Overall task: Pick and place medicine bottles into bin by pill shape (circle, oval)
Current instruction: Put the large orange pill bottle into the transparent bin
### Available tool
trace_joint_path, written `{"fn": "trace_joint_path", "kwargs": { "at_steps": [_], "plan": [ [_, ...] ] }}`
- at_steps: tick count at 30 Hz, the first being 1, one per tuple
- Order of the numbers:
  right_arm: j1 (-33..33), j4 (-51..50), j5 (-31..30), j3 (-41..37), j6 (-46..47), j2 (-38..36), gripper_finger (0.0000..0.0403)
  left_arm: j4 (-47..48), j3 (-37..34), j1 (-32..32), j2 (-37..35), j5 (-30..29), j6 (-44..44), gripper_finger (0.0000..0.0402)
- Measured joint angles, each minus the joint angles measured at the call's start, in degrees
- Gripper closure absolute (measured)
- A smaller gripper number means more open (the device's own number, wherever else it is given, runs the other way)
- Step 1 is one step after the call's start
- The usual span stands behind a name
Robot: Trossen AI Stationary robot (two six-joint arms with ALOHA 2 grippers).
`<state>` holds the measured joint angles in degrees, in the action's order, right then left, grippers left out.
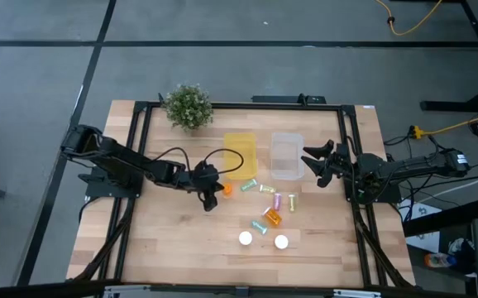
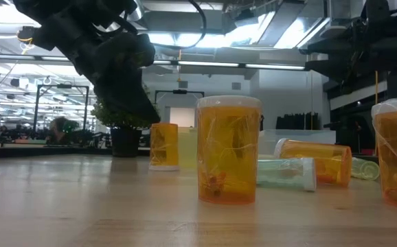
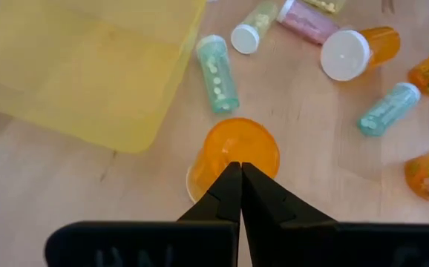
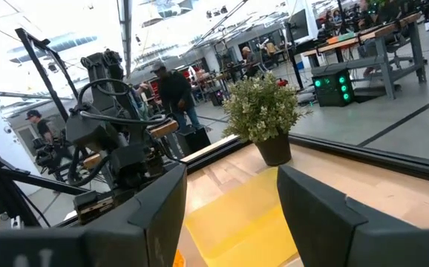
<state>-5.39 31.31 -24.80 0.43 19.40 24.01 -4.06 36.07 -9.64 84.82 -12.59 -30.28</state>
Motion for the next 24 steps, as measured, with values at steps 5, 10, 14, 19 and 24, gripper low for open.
{"fn": "trace_joint_path", "kwargs": {
  "at_steps": [5,10,14,19,24],
  "plan": [
    [0.01,-0.09,0.04,0.00,-0.07,0.00,0.0189,1.24,0.00,-1.08,-0.01,1.65,-3.06,0.0401],
    [0.01,-0.67,0.04,0.00,-0.09,0.00,0.0189,1.47,0.00,-2.20,0.00,2.55,-3.95,0.0401],
    [0.02,-0.97,0.04,0.00,-0.09,-0.02,0.0189,3.21,0.08,-3.10,-0.13,2.39,-5.29,0.0401],
    [0.02,-1.88,0.75,0.00,-0.05,0.00,0.0189,3.87,0.11,-3.18,-0.17,2.34,-6.62,0.0401],
    [0.02,-3.53,1.15,0.00,1.66,0.00,0.0189,4.50,0.17,-3.18,-0.20,3.23,-6.77,0.0400]
  ]
}}
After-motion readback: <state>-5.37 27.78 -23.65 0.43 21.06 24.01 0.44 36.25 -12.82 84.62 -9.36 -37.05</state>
